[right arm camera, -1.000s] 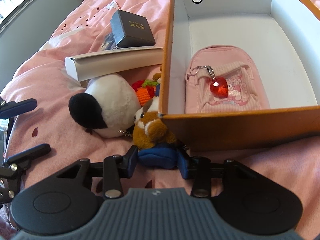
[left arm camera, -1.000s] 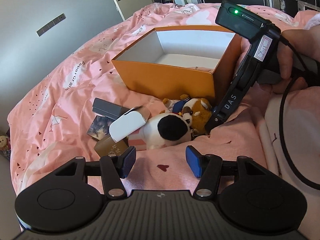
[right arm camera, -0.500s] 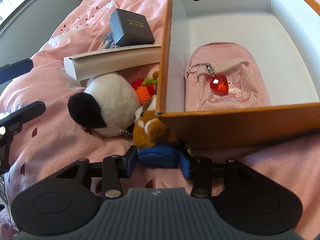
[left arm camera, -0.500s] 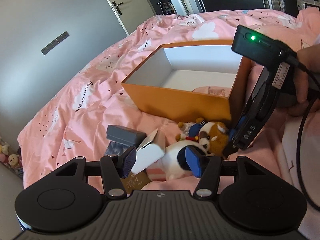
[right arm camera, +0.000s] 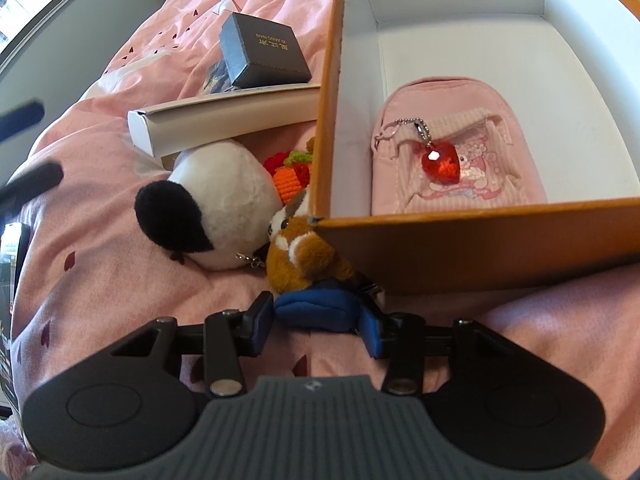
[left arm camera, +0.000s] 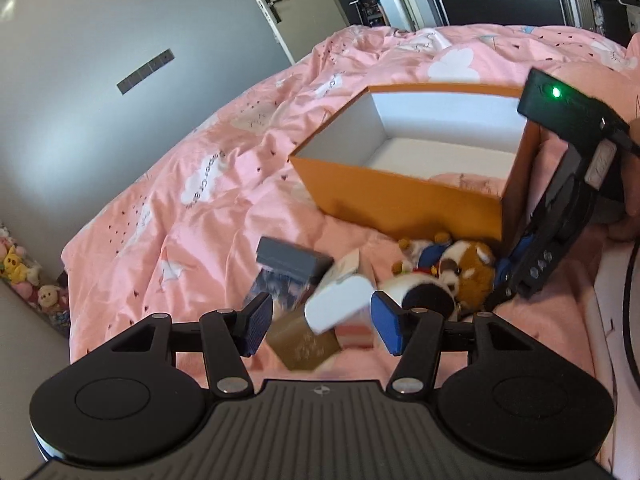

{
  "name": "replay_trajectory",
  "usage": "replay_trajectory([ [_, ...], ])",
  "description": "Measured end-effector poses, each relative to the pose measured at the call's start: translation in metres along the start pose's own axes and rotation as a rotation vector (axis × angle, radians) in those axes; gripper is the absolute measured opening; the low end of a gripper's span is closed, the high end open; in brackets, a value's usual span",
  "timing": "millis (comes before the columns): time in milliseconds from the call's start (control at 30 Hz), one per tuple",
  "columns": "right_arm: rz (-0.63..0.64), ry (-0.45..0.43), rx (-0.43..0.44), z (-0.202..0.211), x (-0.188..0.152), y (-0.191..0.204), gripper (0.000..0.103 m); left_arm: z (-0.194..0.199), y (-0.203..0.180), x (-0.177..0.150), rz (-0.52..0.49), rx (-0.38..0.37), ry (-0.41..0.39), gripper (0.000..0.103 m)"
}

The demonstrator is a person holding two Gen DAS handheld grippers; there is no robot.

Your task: Organize objects

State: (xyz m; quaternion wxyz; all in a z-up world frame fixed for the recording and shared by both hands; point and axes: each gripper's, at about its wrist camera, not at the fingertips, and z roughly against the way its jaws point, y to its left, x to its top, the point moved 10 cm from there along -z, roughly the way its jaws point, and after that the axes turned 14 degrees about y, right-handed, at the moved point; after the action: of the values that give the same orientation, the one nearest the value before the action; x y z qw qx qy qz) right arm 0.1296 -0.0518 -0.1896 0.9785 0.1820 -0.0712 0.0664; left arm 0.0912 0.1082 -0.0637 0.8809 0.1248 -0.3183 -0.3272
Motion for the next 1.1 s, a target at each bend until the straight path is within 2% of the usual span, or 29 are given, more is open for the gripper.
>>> replay_trajectory([
  [267, 0.004, -0.001, -0.005, 0.001, -0.001, 0.0, 0.049, -0.01, -0.016, -0.026, -0.036, 0.017, 0.06, 0.067],
  [467, 0.002, -0.009, -0.004, 0.004, 0.0, 0.0, 0.049, -0.009, -0.006, -0.014, -0.068, 0.055, 0.045, 0.067],
  [533, -0.006, -0.014, 0.003, 0.005, 0.0, -0.001, 0.05, -0.008, -0.006, -0.007, -0.053, 0.021, 0.041, 0.067],
  [600, -0.016, -0.021, 0.013, 0.006, 0.002, -0.002, 0.056, -0.008, -0.006, 0.0, -0.023, -0.012, 0.04, 0.067],
  [733, -0.015, -0.021, 0.018, 0.006, 0.003, -0.001, 0.056, -0.007, -0.009, 0.004, -0.003, -0.053, 0.065, 0.067],
  [833, -0.016, -0.007, 0.021, 0.004, 0.003, -0.002, 0.056, 0.005, -0.007, 0.001, 0.001, -0.076, 0.003, 0.067],
  [933, -0.016, 0.01, 0.017, 0.001, 0.002, -0.002, 0.056, 0.015, -0.015, -0.007, -0.065, -0.03, -0.049, 0.067],
  [1100, -0.014, 0.012, 0.013, 0.001, 0.002, -0.002, 0.056, 0.014, -0.028, -0.023, -0.09, -0.007, -0.039, 0.067],
])
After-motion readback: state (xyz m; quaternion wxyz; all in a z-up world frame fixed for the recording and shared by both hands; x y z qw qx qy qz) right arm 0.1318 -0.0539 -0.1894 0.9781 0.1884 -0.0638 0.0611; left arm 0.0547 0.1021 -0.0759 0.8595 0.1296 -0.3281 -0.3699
